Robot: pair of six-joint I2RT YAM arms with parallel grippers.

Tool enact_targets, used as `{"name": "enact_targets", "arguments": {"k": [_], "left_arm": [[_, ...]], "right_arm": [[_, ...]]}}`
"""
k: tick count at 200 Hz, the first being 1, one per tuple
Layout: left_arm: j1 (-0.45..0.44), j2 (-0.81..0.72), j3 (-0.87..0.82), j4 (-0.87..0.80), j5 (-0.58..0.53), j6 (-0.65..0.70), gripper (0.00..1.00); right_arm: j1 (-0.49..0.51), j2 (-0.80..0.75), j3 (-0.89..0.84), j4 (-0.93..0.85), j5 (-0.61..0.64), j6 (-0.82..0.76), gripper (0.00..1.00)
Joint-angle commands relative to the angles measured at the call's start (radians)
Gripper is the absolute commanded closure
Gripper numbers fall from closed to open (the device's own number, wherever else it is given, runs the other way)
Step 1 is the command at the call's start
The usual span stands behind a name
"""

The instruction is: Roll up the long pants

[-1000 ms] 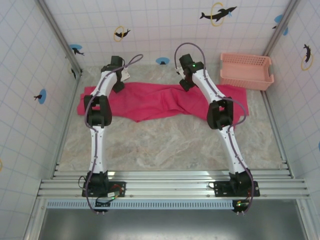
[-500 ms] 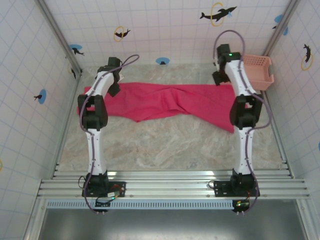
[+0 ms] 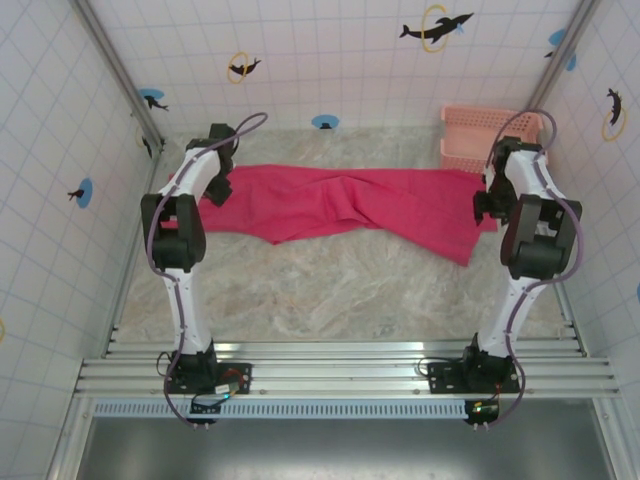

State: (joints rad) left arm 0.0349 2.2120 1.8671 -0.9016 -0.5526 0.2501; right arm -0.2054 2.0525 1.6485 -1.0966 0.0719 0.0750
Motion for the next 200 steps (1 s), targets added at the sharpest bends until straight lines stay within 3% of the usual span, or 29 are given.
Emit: {"name": "enact_targets", "arguments": {"k": [1, 42, 104, 149, 200], "left_arm": [[0.026, -0.006, -0.029, -0.032, 0.021, -0.045, 0.03], [0.032, 0.01, -0.019, -0.036, 0.024, -0.036, 0.03], [0.043, 0.041, 0.0, -0.051, 0.031, -0.047, 0.03], [0.047, 0.061, 0.006, -0.062, 0.025, -0.053, 0.03], [0.055, 0.084, 0.015, -0.082, 0.016, -0.057, 0.03]], "right_arm": [[0.0, -0.004, -0.045, 0.061, -0.121, 0.07, 0.38], [0.019, 0.051, -0.053, 0.098, -0.161, 0.117, 0.43], [0.021, 0.065, -0.102, 0.125, -0.098, 0.152, 0.48], [0.018, 0.085, -0.103, 0.142, -0.115, 0.161, 0.73], [0.01, -0.002, -0.032, 0.111, -0.053, 0.167, 0.91]]}}
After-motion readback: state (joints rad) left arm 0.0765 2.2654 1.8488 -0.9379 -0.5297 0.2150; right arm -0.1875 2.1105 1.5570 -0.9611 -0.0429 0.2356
